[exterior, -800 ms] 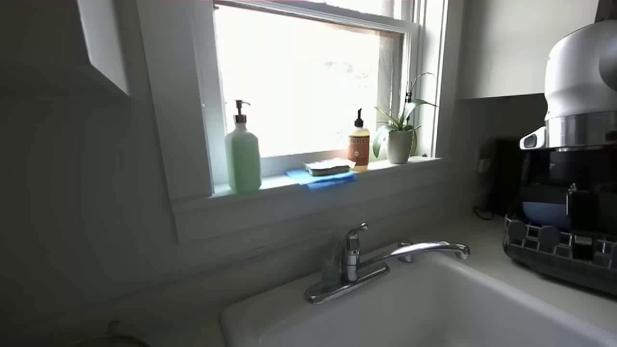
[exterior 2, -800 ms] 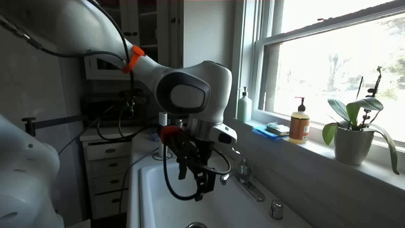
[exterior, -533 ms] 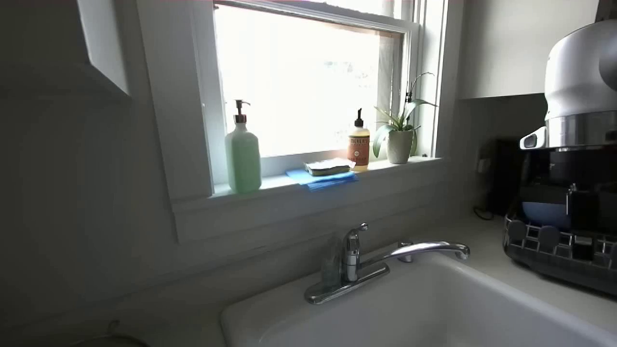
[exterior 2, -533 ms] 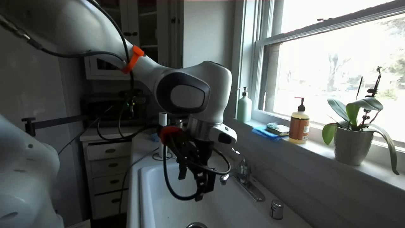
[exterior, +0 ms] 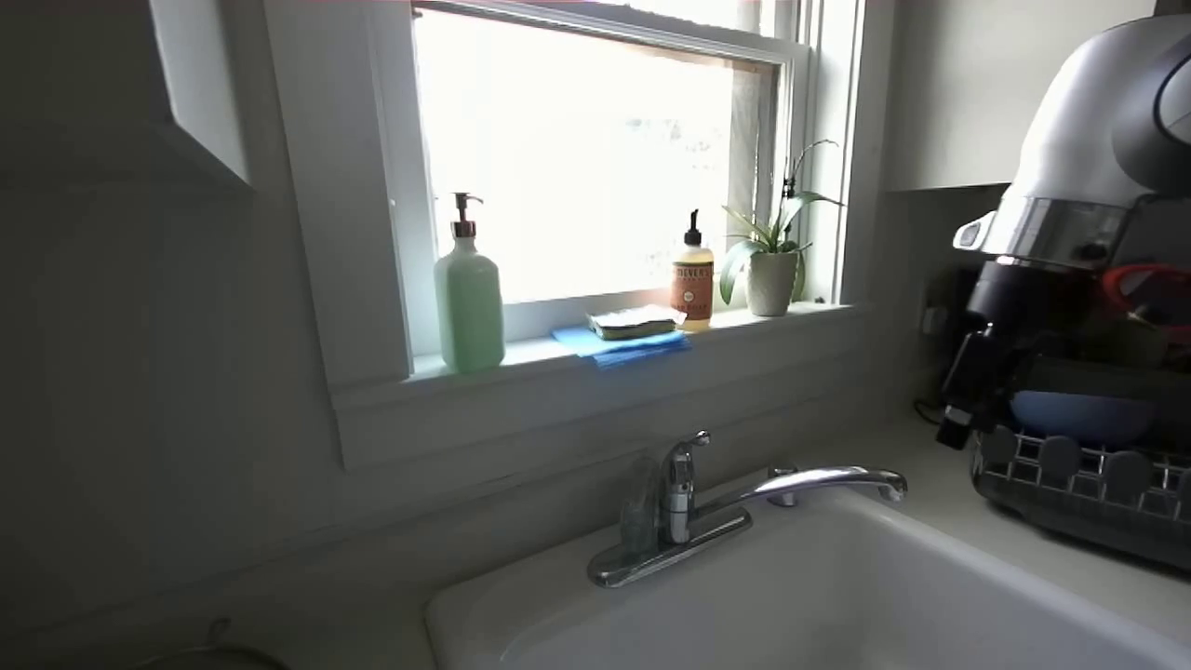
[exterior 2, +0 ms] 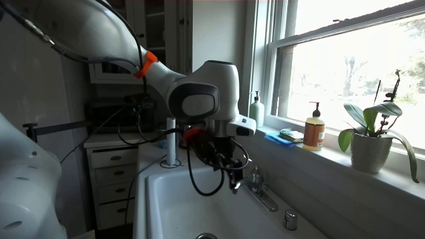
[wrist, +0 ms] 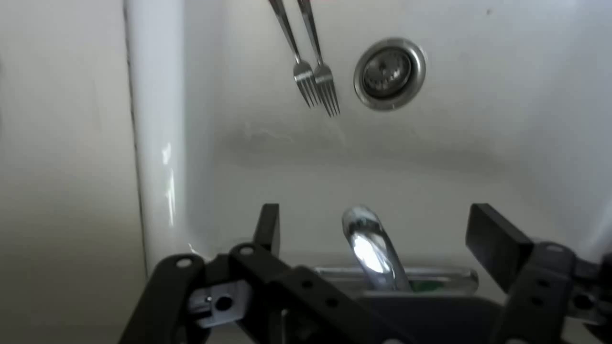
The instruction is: Move the soap bottle from the sink to the windowsill
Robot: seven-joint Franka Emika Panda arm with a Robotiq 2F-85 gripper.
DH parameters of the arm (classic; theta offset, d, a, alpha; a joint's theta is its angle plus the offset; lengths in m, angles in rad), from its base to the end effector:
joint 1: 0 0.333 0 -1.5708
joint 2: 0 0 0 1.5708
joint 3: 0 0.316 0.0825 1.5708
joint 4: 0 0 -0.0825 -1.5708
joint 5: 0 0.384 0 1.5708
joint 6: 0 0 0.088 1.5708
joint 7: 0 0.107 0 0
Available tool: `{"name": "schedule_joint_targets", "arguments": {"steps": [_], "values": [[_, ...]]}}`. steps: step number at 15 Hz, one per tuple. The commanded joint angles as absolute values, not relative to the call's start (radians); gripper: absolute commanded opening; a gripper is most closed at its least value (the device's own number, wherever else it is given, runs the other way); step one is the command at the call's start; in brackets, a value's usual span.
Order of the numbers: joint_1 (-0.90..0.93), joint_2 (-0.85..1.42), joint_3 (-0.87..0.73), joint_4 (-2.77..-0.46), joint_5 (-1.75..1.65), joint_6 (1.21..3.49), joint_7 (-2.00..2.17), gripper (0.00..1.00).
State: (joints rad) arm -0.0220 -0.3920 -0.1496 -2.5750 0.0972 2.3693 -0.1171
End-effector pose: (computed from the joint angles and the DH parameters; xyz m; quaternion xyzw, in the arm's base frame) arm 0.4178 -0.0711 0.4128 -0.9922 0.0556 -0.0982 0.0522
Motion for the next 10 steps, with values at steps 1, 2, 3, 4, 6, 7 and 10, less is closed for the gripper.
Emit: {"name": "schedule_joint_targets", "arguments": {"steps": [1, 2, 3, 4, 6, 7, 10], "values": [[0.026, -0.233, -0.103, -2.488, 0.218, 2.557, -0.03, 1.0], [0.036, -0.188, -0.091, -2.463, 0.246, 2.605, -0.004, 1.0], [0.045, -0.144, -0.081, -2.429, 0.27, 2.638, 0.017, 1.0], [0.054, -0.099, -0.074, -2.389, 0.296, 2.665, 0.029, 1.0], [0.056, -0.032, -0.058, -2.321, 0.329, 2.7, 0.05, 1.0], [0.053, -0.011, -0.051, -2.296, 0.339, 2.706, 0.056, 1.0], [0.037, -0.03, -0.036, -2.321, 0.306, 2.703, 0.057, 1.0]]}}
